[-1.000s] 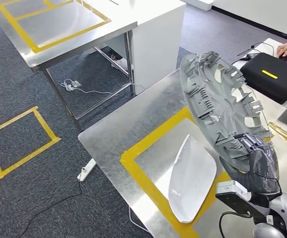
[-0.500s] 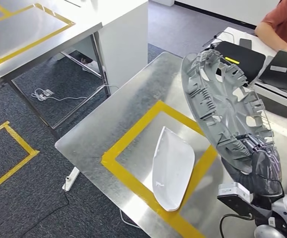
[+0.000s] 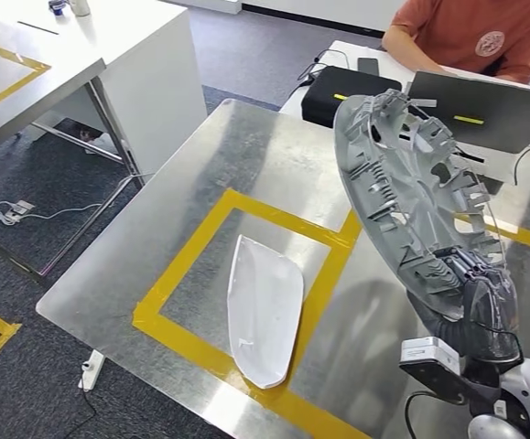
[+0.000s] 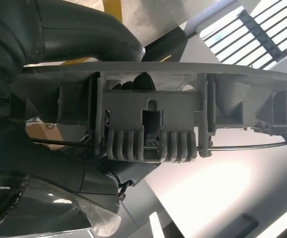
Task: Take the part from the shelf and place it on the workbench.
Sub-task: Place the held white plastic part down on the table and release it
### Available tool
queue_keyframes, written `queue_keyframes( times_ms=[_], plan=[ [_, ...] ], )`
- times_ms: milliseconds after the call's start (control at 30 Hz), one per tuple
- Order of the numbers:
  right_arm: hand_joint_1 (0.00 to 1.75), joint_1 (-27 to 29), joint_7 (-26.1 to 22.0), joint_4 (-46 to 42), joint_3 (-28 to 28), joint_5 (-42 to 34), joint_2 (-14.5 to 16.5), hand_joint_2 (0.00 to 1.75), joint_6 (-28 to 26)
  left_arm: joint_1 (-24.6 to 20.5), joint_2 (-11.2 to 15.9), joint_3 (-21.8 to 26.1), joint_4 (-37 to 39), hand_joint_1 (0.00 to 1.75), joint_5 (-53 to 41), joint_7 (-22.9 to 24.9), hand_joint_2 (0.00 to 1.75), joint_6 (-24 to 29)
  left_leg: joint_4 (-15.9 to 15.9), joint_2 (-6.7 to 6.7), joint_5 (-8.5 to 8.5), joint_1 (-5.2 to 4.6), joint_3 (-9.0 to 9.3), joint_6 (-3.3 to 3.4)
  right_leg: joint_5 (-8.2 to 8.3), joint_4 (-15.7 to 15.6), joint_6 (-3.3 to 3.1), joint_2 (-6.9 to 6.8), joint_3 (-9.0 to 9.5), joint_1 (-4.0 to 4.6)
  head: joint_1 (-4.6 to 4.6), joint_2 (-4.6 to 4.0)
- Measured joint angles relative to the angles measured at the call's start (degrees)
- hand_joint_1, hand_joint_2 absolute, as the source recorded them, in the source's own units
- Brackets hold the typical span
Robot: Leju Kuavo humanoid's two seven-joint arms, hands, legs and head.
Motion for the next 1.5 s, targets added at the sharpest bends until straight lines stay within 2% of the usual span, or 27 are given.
queue_keyframes(
  times_ms=[33,67,100,167,233,300,333,367,433,500,533,600,667,733,800,833,900,967,1033,1100,1167,1233,1300,1333,1367,1433,1500],
  plan=[
    [1.75,0.04,0.0,-0.03,0.03,0.04,0.0,1.75,-0.02,0.0,0.06,0.0,0.01,0.0,0.0,0.0,1.75,-0.03,-0.47,-0.21,-0.16,-0.06,0.22,0.11,0.15,-0.05,0.32,0.68,-0.22,-0.18,-0.05,0.0],
    [1.75,0.09,-0.01,-0.07,0.06,0.05,-0.01,1.75,-0.03,-0.03,0.06,0.0,0.01,0.0,0.0,-0.01,1.75,-0.05,-0.89,0.43,-0.07,-0.11,0.35,0.1,0.33,-0.19,0.7,1.41,-0.47,-0.31,-0.11,0.0],
    [1.75,0.23,0.0,-0.14,0.08,0.07,-0.01,1.75,-0.03,-0.13,0.07,0.0,0.02,0.0,0.0,-0.01,1.75,-0.07,-1.37,1.22,0.12,-0.03,0.52,0.1,0.26,-0.11,1.0,1.22,-0.81,-0.33,-0.13,0.0],
    [1.75,0.23,0.0,-0.26,0.09,0.13,-0.03,1.75,-0.04,-0.28,0.05,-0.01,0.02,0.0,0.0,-0.02,1.75,-0.08,-2.49,2.86,0.59,0.25,0.89,0.23,-1.39,2.12,1.49,-1.66,-2.32,-0.1,0.19,0.0],
    [1.75,-0.02,-0.03,-0.3,0.16,0.2,-0.03,1.75,-0.05,-0.19,0.02,-0.01,0.03,0.0,0.0,-0.02,1.75,-0.09,-2.83,4.53,0.73,0.29,1.02,0.35,-4.84,8.42,1.94,-5.2,-5.41,-0.07,0.46,0.0],
    [1.75,-0.14,-0.05,-0.29,0.3,0.27,-0.02,1.75,-0.05,-0.03,-0.02,-0.01,0.04,0.0,-0.01,-0.02,1.75,-0.09,-2.79,6.34,0.62,0.3,1.03,0.28,-6.73,14.04,2.53,-6.2,-8.03,-0.3,0.46,0.0],
    [1.75,-0.12,-0.02,-0.28,0.36,0.31,-0.02,1.75,-0.04,-0.03,-0.08,-0.01,0.04,0.0,-0.01,-0.02,1.75,-0.1,-2.74,7.22,0.51,0.35,1.05,0.17,-6.21,14.26,2.82,-6.45,-8.04,-0.45,0.45,0.0],
    [1.75,-0.11,0.04,-0.28,0.39,0.32,-0.02,1.75,-0.04,-0.07,-0.14,-0.01,0.04,0.0,-0.02,-0.02,1.75,-0.1,-2.65,8.01,0.37,0.42,1.08,0.0,-4.8,12.26,3.07,-6.84,-6.9,-0.6,0.47,0.0],
    [1.75,-0.21,0.15,-0.29,0.42,0.33,-0.02,1.75,-0.02,-0.21,-0.24,-0.01,0.05,0.0,-0.04,-0.03,1.75,-0.11,-2.25,9.35,-0.07,0.45,1.15,-0.61,-1.67,4.8,3.4,-8.89,-2.56,-0.65,0.53,0.0],
    [1.75,-0.38,0.17,-0.35,0.44,0.36,-0.02,1.75,0.0,-0.31,-0.23,-0.01,0.07,0.0,-0.14,-0.05,1.75,-0.1,-1.66,10.41,-0.56,0.21,1.23,-1.32,-0.56,0.14,2.74,-10.28,0.19,-0.47,0.44,0.0],
    [1.75,-0.43,0.19,-0.38,0.45,0.37,-0.02,1.75,0.01,-0.35,-0.21,-0.01,0.08,0.0,-0.19,-0.07,1.75,-0.09,-1.49,10.91,-0.7,0.07,1.31,-1.57,-0.75,-0.27,2.19,-10.22,0.43,-0.3,0.4,0.0],
    [1.75,-0.35,0.24,-0.42,0.46,0.37,-0.02,1.75,0.01,-0.45,-0.23,-0.01,0.08,0.0,-0.23,-0.09,1.75,-0.07,-1.29,11.6,-1.0,0.22,1.54,-2.02,-0.6,-0.18,1.21,-8.9,0.28,-0.32,0.32,0.0],
    [1.75,-0.33,0.27,-0.44,0.46,0.37,-0.02,1.75,0.01,-0.56,-0.22,-0.01,0.08,0.0,-0.24,-0.11,1.75,-0.06,0.82,9.81,-2.77,0.55,0.9,-2.54,-0.44,-0.22,0.47,-7.79,0.29,-0.45,0.23,0.0],
    [1.75,-0.42,0.29,-0.45,0.52,0.38,-0.02,1.75,0.0,-0.53,-0.23,-0.01,0.1,0.0,-0.25,-0.15,1.75,-0.06,7.36,6.98,-6.4,0.72,-1.87,-2.78,-0.36,-0.25,0.03,-6.63,0.3,-0.49,0.08,0.0],
    [1.75,-0.43,0.28,-0.45,0.63,0.39,-0.02,1.75,0.0,-0.31,-0.26,-0.01,0.15,0.0,-0.24,-0.15,1.75,-0.07,14.14,6.01,-8.81,0.71,-5.06,-2.66,-0.32,-0.24,-0.13,-5.17,0.3,-0.33,0.06,0.0],
    [1.75,-0.4,0.28,-0.45,0.69,0.4,-0.02,1.75,-0.01,-0.22,-0.26,0.0,0.18,0.0,-0.22,-0.15,1.75,-0.06,15.17,5.87,-8.49,0.67,-5.68,-2.47,-0.3,-0.23,-0.16,-4.36,0.31,-0.22,0.06,0.0],
    [1.75,-0.32,0.29,-0.44,0.78,0.41,-0.02,1.75,-0.01,-0.18,-0.25,0.01,0.19,0.0,-0.17,-0.15,1.75,-0.05,11.23,5.26,-4.98,0.54,-4.27,-1.75,-0.25,-0.22,-0.17,-2.72,0.35,-0.01,0.06,0.0],
    [1.75,-0.31,0.31,-0.45,0.83,0.42,-0.02,1.75,-0.02,-0.26,-0.17,0.01,0.2,0.0,-0.15,-0.15,1.75,-0.05,3.95,2.82,-1.29,0.47,-1.32,-0.77,-0.16,-0.16,-0.06,-1.26,0.27,0.06,0.1,0.0],
    [1.75,-0.31,0.31,-0.45,0.85,0.46,-0.02,1.75,-0.05,-0.3,-0.09,0.0,0.23,0.0,-0.13,-0.15,1.75,-0.04,0.02,1.12,-0.42,0.37,0.34,-0.38,0.07,-0.1,0.35,0.01,-0.12,-0.12,0.1,0.0],
    [1.75,-0.13,0.32,-0.48,0.85,0.63,-0.02,1.75,-0.11,-0.35,-0.15,0.0,0.26,0.0,-0.07,-0.15,1.75,-0.07,-0.88,1.88,-0.53,0.3,0.72,-0.41,0.31,-0.21,1.04,0.86,-0.56,-0.34,0.06,0.0],
    [1.75,0.08,0.31,-0.54,0.84,1.23,-0.04,1.75,-0.19,-0.45,-0.22,0.0,0.27,0.0,0.02,-0.15,1.75,-0.16,-1.7,2.92,-0.08,0.49,0.95,-0.19,-0.65,0.91,1.6,-1.53,-1.5,-0.22,0.26,0.0],
    [1.75,0.01,0.28,-0.58,0.9,2.2,-0.08,1.75,-0.36,-0.41,-0.2,0.0,0.28,0.0,0.12,-0.15,1.75,-0.23,-2.14,3.86,0.21,0.58,1.03,0.03,-3.79,6.19,1.95,-5.15,-4.09,-0.11,0.51,0.0],
    [1.75,-0.07,0.26,-0.58,0.95,2.87,-0.09,1.75,-0.67,-0.21,-0.18,0.01,0.28,0.0,0.17,-0.11,1.75,-0.25,-2.13,4.77,0.2,0.52,0.95,0.12,-6.72,13.15,2.35,-6.2,-7.17,-0.32,0.56,0.0],
    [1.75,-0.06,0.26,-0.58,0.95,3.03,-0.09,1.75,-0.79,-0.15,-0.2,0.02,0.28,0.0,0.17,-0.08,1.75,-0.26,-2.11,5.17,0.18,0.52,0.95,0.11,-6.93,14.75,2.57,-6.29,-7.77,-0.46,0.55,0.0],
    [1.75,-0.05,0.28,-0.58,0.94,3.13,-0.09,1.75,-0.86,-0.11,-0.22,0.02,0.28,0.0,0.17,-0.05,1.75,-0.28,-2.08,5.49,0.14,0.56,0.95,0.06,-6.06,14.1,2.77,-6.38,-7.25,-0.62,0.57,0.0],
    [1.75,-0.05,0.26,-0.58,0.95,3.48,-0.09,1.75,-0.87,-0.16,-0.3,0.02,0.31,0.0,0.17,-0.01,1.75,-0.34,-1.86,5.87,-0.03,0.68,1.0,-0.31,-2.8,7.38,3.07,-6.81,-3.4,-0.94,0.57,0.0],
    [1.75,-0.2,0.1,-0.58,1.07,4.28,-0.12,1.75,-0.87,-0.25,-0.27,0.02,0.32,0.0,0.16,0.15,1.75,-0.37,-1.33,6.04,-0.34,0.52,0.79,-0.98,-1.33,1.1,2.86,-7.22,0.36,-0.93,0.6,0.0]
  ],
)
